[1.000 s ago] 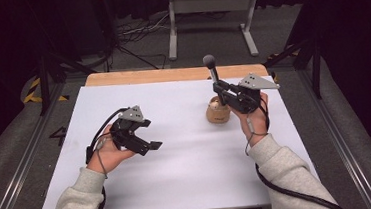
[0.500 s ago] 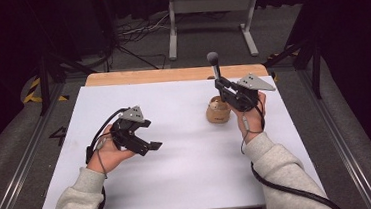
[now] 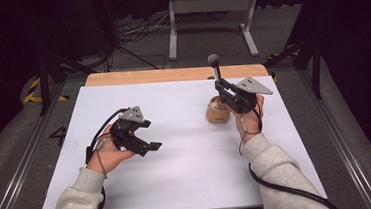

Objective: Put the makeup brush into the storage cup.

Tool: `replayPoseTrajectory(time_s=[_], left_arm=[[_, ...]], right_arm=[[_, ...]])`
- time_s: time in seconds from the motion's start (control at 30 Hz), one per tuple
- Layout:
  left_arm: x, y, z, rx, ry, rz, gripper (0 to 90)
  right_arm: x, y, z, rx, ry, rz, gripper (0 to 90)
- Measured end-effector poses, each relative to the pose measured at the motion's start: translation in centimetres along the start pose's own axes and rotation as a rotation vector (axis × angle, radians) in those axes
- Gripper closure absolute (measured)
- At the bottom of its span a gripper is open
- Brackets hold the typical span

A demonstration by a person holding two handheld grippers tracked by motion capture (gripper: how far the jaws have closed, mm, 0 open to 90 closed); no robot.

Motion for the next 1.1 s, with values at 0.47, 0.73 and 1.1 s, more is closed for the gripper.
replayPoseTrajectory(time_s=[0.47, 0.73, 1.1], left_arm=[[0.1, 0.0, 0.1, 0.002, -0.005, 0.002, 10.1], [0.1, 0.1, 0.1, 0.000, -0.008, 0.004, 10.1], [0.2, 0.1, 0.1, 0.007, -0.014, 0.008, 10.2]], right_arm=[[0.2, 1.0, 2.1, 0.025, -0.021, 0.016, 74.4], [0.4, 1.1, 3.0, 0.040, -0.032, 0.016, 74.3], [0.4, 1.4, 4.0, 0.054, -0.062, 0.024, 74.2]])
Point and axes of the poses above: each handheld gripper's, and its own axes: x roughly forward along the jaws, z roughly out of its underside, y roughly to its right, the point moved 2 cm from there along x, roughly forward along the jaws, and after that the axes turned 8 degrees about -z, right-handed, at the moved point
